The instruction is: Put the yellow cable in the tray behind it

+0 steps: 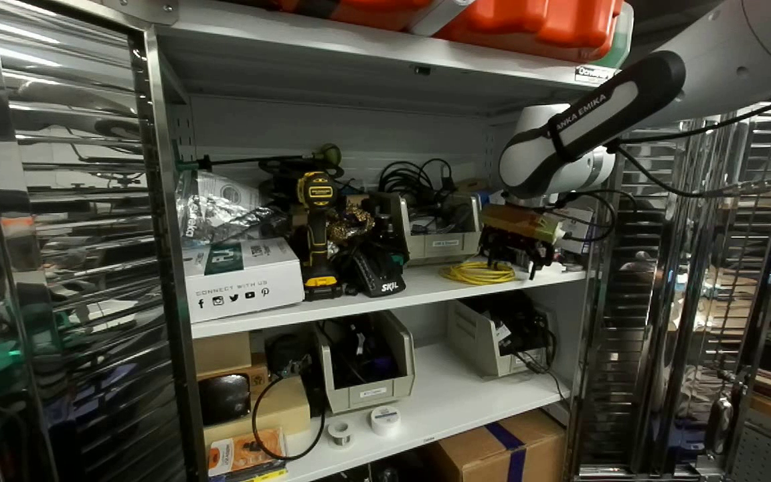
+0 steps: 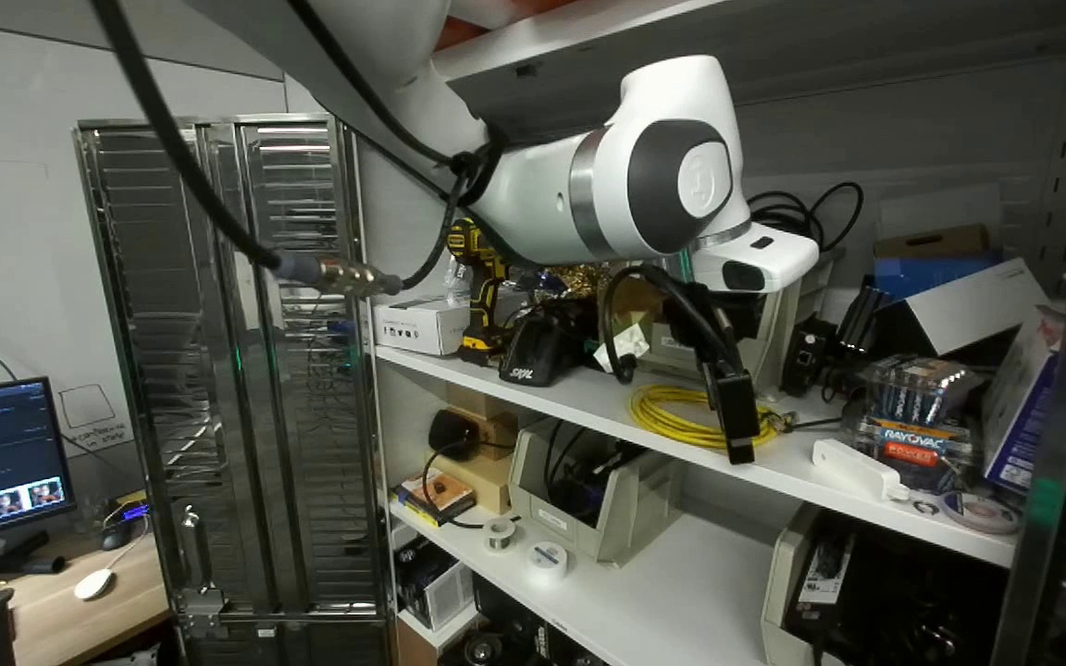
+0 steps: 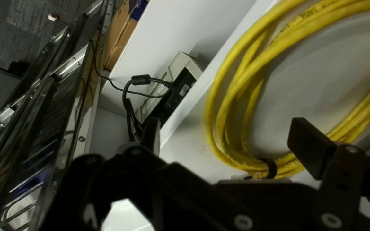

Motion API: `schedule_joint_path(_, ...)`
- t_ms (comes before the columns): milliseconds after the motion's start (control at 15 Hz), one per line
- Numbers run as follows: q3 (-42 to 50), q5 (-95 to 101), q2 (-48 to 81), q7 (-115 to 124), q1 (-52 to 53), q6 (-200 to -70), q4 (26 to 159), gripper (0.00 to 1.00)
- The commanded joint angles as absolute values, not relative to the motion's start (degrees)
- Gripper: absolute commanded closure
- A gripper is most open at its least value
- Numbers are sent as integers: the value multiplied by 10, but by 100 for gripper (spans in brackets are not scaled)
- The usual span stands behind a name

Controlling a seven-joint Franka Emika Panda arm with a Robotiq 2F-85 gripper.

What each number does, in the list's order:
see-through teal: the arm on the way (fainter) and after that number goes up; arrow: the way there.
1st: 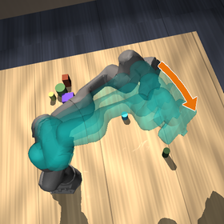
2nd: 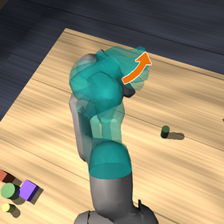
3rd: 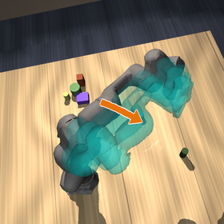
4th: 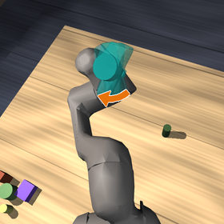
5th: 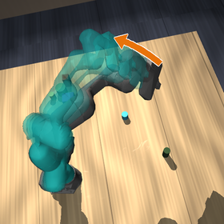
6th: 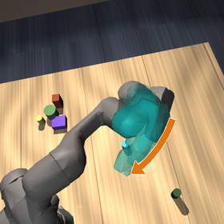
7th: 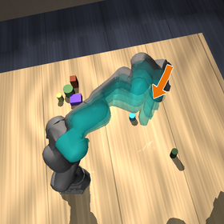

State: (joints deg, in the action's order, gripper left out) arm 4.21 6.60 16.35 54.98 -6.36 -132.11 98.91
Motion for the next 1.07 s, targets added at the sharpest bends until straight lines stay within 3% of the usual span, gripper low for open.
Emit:
schedule_joint_path(0, 56, 44, 177, 526, -51, -1287, 959, 4)
schedule_joint_path(67, 56, 43, 176, 521, -50, -1285, 962, 27)
schedule_joint_path(200, 57, 48, 172, 515, -48, -1286, 970, 34)
schedule_joint_path(733, 66, 74, 133, 487, -42, -1281, 1014, 93)
schedule_joint_path(867, 68, 80, 112, 477, -41, -1286, 1039, 100)
schedule_joint_path(1000, 69, 88, 80, 462, -41, -1302, 1080, 97)
